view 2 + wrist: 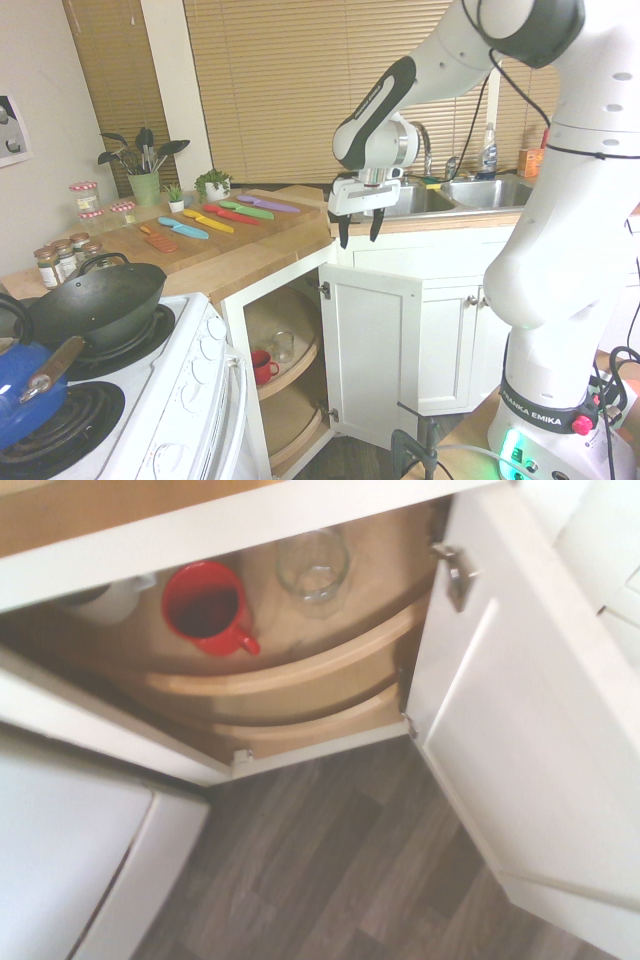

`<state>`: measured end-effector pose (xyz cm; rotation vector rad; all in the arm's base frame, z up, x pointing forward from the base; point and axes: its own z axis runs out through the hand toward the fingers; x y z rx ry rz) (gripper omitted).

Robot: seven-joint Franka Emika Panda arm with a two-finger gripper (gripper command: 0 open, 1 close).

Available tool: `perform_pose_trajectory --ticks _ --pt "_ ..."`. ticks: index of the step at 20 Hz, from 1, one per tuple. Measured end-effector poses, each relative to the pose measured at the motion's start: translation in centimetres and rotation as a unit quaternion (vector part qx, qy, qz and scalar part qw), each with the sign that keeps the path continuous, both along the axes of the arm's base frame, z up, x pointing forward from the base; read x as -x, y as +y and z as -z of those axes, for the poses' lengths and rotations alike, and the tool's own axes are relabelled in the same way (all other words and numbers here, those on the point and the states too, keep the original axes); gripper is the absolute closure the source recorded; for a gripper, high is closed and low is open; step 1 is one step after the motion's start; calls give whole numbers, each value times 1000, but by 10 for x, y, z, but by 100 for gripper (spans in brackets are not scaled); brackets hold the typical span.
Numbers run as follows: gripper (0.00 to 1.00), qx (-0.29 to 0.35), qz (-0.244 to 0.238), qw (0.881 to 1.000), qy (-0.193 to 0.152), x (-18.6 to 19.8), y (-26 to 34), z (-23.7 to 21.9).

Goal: Close the cabinet

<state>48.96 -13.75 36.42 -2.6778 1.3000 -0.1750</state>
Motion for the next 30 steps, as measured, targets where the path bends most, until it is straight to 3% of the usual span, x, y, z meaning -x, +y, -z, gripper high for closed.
perform_pose_trajectory --ticks 5,15,22,30 --pt "0 -24 27 999 2 -23 -77 35" --pt "0 1 61 998 12 -61 -181 76" --pt "0 -6 62 997 44 -53 -212 148" --pt "0 -21 56 997 56 -51 -209 180"
